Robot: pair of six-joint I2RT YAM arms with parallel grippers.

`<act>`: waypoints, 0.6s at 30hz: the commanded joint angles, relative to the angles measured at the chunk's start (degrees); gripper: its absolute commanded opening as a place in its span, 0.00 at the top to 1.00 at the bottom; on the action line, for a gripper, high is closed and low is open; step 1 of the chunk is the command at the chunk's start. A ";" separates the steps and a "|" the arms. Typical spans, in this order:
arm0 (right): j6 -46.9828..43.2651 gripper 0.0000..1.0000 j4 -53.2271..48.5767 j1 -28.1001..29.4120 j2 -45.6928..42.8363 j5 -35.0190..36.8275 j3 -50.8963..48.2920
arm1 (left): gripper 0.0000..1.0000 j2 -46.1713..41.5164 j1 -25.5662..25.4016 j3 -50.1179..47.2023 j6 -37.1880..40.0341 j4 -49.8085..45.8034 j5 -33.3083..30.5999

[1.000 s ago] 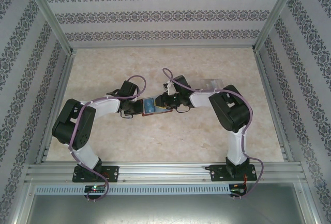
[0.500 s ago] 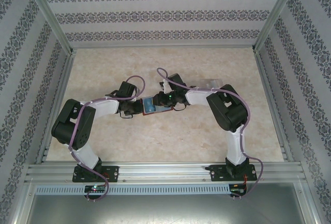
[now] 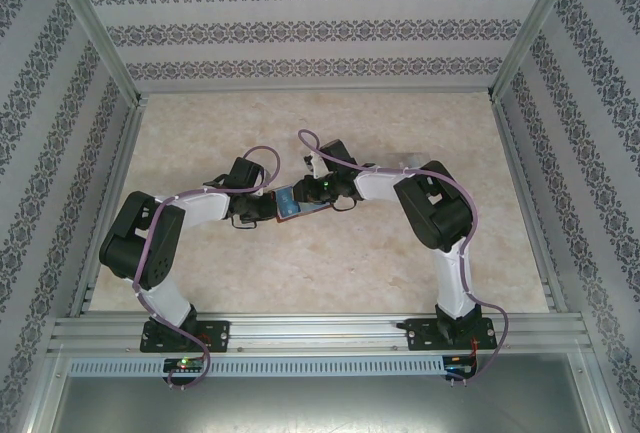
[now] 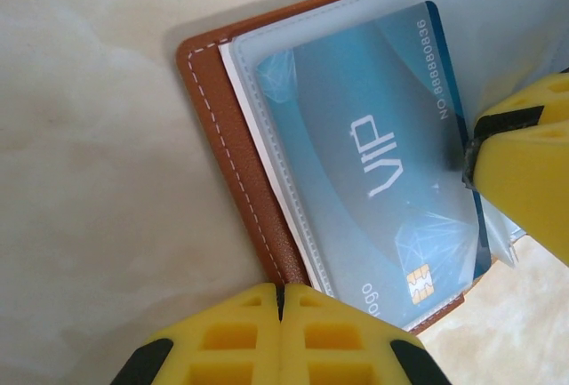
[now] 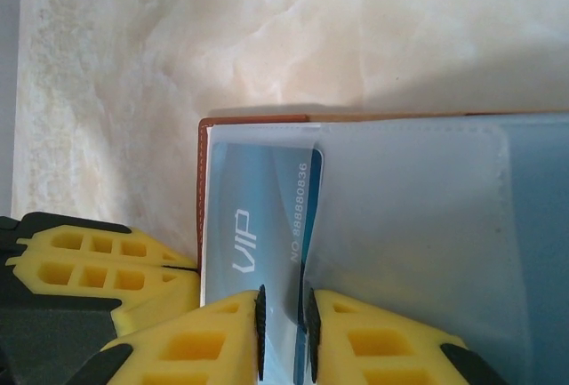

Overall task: Put the credit cards into the card holder
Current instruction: Insert the credit card into the card slot.

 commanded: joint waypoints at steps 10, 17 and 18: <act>-1.63 0.71 -2.43 0.22 -9.48 3.36 -5.51 | 0.99 -3.90 1.65 -3.63 0.77 -0.11 -0.34; 1.29 0.70 -4.65 0.50 -15.44 13.04 -10.90 | 0.90 -4.46 1.73 -2.89 -0.84 0.51 1.67; 2.13 0.68 -4.62 0.98 -15.67 14.23 -11.78 | 0.90 -4.03 1.72 -2.61 -0.77 0.68 1.98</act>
